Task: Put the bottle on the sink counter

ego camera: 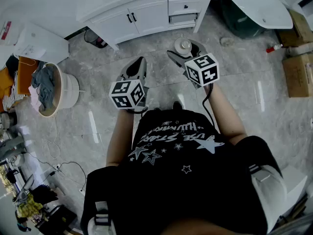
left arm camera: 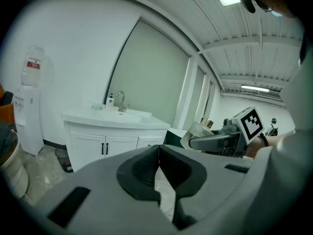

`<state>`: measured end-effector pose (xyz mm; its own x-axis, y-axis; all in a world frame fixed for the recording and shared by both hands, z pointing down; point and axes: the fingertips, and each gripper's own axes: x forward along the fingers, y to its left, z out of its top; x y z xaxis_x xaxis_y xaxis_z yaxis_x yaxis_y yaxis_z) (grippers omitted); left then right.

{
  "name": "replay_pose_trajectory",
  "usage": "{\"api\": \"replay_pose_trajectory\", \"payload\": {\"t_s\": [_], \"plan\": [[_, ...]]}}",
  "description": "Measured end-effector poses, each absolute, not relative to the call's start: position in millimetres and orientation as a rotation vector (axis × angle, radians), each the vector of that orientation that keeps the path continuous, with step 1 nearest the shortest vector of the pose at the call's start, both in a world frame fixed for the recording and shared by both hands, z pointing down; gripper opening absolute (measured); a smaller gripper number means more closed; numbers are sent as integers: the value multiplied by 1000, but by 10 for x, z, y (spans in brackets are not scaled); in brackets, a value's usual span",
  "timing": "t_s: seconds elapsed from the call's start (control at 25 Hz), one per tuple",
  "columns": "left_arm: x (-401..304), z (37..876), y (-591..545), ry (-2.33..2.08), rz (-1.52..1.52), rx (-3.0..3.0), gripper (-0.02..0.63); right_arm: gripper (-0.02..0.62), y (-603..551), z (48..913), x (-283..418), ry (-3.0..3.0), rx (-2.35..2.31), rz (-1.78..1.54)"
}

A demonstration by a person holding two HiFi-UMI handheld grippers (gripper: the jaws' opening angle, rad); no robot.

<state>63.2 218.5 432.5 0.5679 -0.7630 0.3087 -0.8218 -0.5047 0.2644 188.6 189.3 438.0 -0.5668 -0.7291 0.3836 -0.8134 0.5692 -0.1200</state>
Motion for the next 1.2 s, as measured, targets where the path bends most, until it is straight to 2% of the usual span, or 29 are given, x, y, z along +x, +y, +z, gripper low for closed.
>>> {"api": "replay_pose_trajectory", "payload": {"t_s": [1.2], "plan": [[947,4398,2281,-1443,228,2318,9,330,1838,4573,2390,-2550,1156,511]]}}
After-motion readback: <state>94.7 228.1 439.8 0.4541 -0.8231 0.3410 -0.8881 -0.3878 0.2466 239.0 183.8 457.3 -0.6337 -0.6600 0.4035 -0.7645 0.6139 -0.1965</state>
